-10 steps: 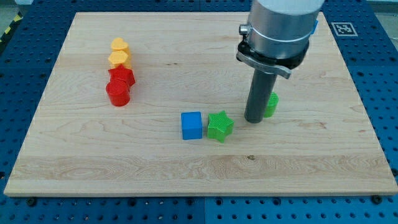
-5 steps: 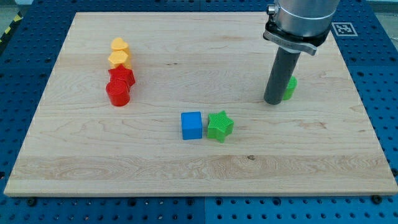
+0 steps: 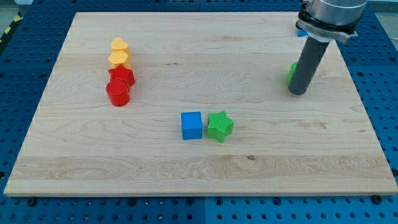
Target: Move the green circle closer to the blue triangle
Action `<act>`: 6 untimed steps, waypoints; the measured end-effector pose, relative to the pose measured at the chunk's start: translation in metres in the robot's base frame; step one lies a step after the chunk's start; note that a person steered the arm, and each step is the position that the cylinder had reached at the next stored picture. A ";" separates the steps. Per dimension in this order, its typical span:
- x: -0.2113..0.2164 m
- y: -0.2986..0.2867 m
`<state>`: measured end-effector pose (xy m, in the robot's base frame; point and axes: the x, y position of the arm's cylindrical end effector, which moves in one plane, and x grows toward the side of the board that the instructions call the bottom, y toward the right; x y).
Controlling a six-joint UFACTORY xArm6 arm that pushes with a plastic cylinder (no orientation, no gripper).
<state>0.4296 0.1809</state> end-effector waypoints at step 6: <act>-0.090 0.041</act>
<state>0.3397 0.2220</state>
